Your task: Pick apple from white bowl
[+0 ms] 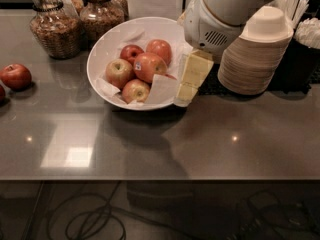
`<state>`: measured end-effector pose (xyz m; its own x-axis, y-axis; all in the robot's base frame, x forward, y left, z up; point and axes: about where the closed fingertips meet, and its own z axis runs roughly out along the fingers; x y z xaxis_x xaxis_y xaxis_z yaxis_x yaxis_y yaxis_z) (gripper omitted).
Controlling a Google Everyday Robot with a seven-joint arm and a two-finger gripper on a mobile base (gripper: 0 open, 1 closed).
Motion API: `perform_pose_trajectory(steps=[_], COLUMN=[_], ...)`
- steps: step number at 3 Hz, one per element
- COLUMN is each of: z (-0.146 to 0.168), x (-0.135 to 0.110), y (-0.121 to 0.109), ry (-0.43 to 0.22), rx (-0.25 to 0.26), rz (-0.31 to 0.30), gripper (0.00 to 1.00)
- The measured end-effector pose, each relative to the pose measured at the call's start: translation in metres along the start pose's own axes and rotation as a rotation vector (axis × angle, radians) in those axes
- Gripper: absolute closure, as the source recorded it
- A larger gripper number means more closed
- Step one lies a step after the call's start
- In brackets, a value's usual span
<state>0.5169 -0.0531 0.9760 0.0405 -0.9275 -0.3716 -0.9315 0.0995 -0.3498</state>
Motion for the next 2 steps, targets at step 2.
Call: perform_pose_trajectory(steps=[2], z=[0.0047], x=[0.0016], y=[-0.006], ry=[-0.024], rx=[0.016], rz=[0.023], gripper=[0.0])
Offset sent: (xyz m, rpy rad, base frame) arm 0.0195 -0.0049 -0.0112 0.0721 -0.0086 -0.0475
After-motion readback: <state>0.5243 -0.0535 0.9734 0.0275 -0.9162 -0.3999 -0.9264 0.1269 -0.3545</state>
